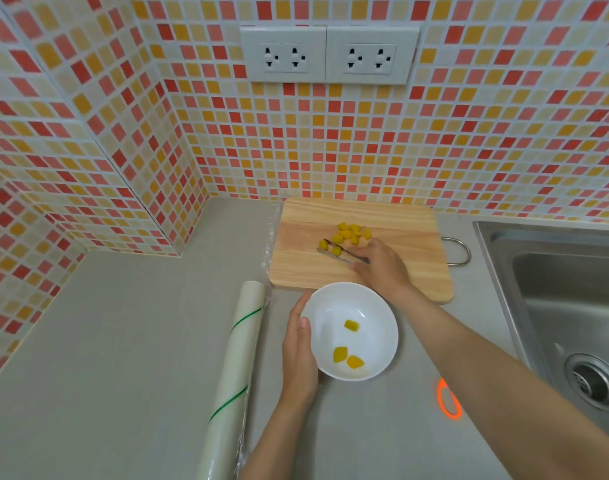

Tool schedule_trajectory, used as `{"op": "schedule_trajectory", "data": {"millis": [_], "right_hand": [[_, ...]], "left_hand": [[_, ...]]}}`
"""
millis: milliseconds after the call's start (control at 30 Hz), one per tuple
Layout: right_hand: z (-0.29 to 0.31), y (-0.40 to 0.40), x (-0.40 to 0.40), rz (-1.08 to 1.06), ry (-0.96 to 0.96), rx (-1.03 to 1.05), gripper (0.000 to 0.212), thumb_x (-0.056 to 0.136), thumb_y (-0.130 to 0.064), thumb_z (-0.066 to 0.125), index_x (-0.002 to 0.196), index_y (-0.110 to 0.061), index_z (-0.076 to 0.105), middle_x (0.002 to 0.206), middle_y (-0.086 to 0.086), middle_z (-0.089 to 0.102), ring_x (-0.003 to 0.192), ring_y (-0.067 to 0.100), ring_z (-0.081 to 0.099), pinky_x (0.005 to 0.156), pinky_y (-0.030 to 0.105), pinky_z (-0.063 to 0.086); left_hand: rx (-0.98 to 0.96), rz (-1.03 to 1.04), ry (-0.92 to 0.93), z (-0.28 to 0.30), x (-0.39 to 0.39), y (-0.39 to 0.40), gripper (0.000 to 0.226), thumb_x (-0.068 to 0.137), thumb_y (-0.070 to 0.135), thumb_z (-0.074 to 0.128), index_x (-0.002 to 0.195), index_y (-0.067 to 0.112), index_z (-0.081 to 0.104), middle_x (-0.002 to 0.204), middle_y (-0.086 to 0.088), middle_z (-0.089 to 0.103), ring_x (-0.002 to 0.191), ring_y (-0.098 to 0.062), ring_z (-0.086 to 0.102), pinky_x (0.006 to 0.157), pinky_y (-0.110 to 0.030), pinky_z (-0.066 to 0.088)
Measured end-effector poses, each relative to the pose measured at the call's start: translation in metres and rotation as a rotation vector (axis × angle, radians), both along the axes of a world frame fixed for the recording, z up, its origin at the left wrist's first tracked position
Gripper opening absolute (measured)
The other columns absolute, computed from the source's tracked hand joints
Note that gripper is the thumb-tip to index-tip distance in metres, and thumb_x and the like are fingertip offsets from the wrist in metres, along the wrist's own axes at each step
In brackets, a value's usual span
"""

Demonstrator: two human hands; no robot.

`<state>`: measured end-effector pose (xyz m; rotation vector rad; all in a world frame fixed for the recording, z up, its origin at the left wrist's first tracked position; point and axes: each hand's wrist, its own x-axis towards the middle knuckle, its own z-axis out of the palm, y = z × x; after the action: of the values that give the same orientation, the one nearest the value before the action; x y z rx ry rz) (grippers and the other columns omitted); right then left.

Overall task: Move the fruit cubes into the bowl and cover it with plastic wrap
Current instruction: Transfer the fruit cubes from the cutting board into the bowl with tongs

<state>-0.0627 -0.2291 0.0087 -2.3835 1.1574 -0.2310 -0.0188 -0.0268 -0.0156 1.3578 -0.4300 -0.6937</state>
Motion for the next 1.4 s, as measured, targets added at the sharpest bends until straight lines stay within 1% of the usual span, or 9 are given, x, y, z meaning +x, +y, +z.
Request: {"op": "schedule_trajectory", "data": {"millis": [400, 533, 633, 767, 967, 1067, 1167, 1267, 1400], "right_hand": [[0.017, 0.015, -0.026, 0.025, -0.285, 0.091, 0.033, 0.083, -0.015, 0.066, 0.116, -0.013, 0.066, 0.09, 0.008, 0.056, 0.09, 0.027, 0.058, 0.078, 0.032, 0.044], [0.045, 0.039, -0.062, 0.045, -0.383, 0.105, 0.033, 0.082, -0.011, 0.068, 0.115, -0.012, 0.067, 0.087, 0.006, 0.052, 0.088, 0.024, 0.056, 0.079, 0.031, 0.043], [0.054, 0.066, -0.094, 0.093, -0.34, 0.132, 0.035, 0.08, -0.013, 0.07, 0.115, -0.017, 0.067, 0.086, 0.004, 0.053, 0.089, 0.022, 0.056, 0.084, 0.033, 0.045], [0.051, 0.09, -0.113, 0.119, -0.191, 0.154, 0.041, 0.079, -0.022, 0.072, 0.119, -0.027, 0.064, 0.085, -0.01, 0.047, 0.092, 0.016, 0.054, 0.09, 0.035, 0.043], [0.053, 0.066, -0.112, 0.013, -0.224, 0.11, 0.044, 0.078, -0.028, 0.071, 0.121, -0.03, 0.061, 0.081, -0.01, 0.045, 0.077, 0.004, 0.049, 0.07, 0.011, 0.035], [0.053, 0.039, -0.099, -0.095, -0.242, 0.05, 0.04, 0.079, -0.026, 0.07, 0.118, -0.027, 0.064, 0.079, -0.005, 0.046, 0.077, 0.012, 0.049, 0.068, 0.022, 0.032], [0.049, 0.01, -0.078, -0.149, -0.199, -0.006, 0.036, 0.081, -0.025, 0.067, 0.117, -0.025, 0.065, 0.08, -0.001, 0.047, 0.087, 0.023, 0.052, 0.066, 0.023, 0.027], [0.038, -0.014, -0.055, -0.197, -0.099, -0.026, 0.029, 0.085, -0.027, 0.062, 0.113, -0.022, 0.067, 0.092, 0.01, 0.053, 0.099, 0.03, 0.055, 0.068, 0.028, 0.034], [0.024, -0.029, -0.03, -0.209, 0.037, 0.039, 0.036, 0.088, -0.031, 0.058, 0.123, -0.024, 0.061, 0.116, 0.015, 0.054, 0.109, 0.033, 0.054, 0.084, 0.036, 0.047]], "left_hand": [[-0.007, -0.029, -0.01, 0.002, 0.001, 0.002, 0.044, 0.085, 0.055, 0.04, 0.123, 0.037, 0.055, 0.122, 0.027, 0.061, 0.116, 0.005, 0.054, 0.086, -0.007, 0.043], [0.001, -0.014, 0.011, 0.001, 0.001, 0.001, 0.035, 0.092, 0.043, 0.036, 0.121, 0.037, 0.056, 0.119, 0.029, 0.062, 0.114, 0.007, 0.055, 0.085, -0.006, 0.043], [-0.005, -0.004, 0.017, 0.0, 0.001, 0.0, 0.037, 0.092, 0.041, 0.034, 0.122, 0.035, 0.055, 0.118, 0.03, 0.062, 0.113, 0.007, 0.055, 0.084, -0.007, 0.044], [-0.022, -0.003, 0.018, 0.0, -0.001, 0.0, 0.038, 0.093, 0.04, 0.033, 0.123, 0.032, 0.054, 0.118, 0.027, 0.063, 0.112, 0.008, 0.056, 0.083, -0.006, 0.043], [-0.01, 0.004, -0.004, 0.002, -0.001, 0.0, 0.036, 0.092, 0.039, 0.033, 0.121, 0.034, 0.055, 0.124, 0.019, 0.059, 0.113, 0.007, 0.055, 0.087, -0.008, 0.043], [0.001, 0.007, -0.01, 0.0, 0.0, 0.0, 0.037, 0.091, 0.041, 0.032, 0.12, 0.036, 0.055, 0.126, 0.016, 0.059, 0.115, 0.003, 0.055, 0.089, -0.011, 0.044], [0.007, 0.008, -0.013, -0.002, 0.0, 0.0, 0.037, 0.092, 0.042, 0.032, 0.121, 0.038, 0.055, 0.127, 0.017, 0.059, 0.118, 0.0, 0.054, 0.094, -0.019, 0.043], [0.002, 0.003, -0.012, -0.005, 0.0, 0.0, 0.041, 0.092, 0.044, 0.033, 0.125, 0.034, 0.055, 0.129, 0.013, 0.06, 0.123, -0.007, 0.053, 0.1, -0.029, 0.042], [0.004, -0.015, -0.019, -0.003, 0.001, 0.001, 0.043, 0.088, 0.055, 0.037, 0.123, 0.04, 0.056, 0.127, 0.021, 0.06, 0.121, -0.001, 0.053, 0.093, -0.017, 0.043]]}}
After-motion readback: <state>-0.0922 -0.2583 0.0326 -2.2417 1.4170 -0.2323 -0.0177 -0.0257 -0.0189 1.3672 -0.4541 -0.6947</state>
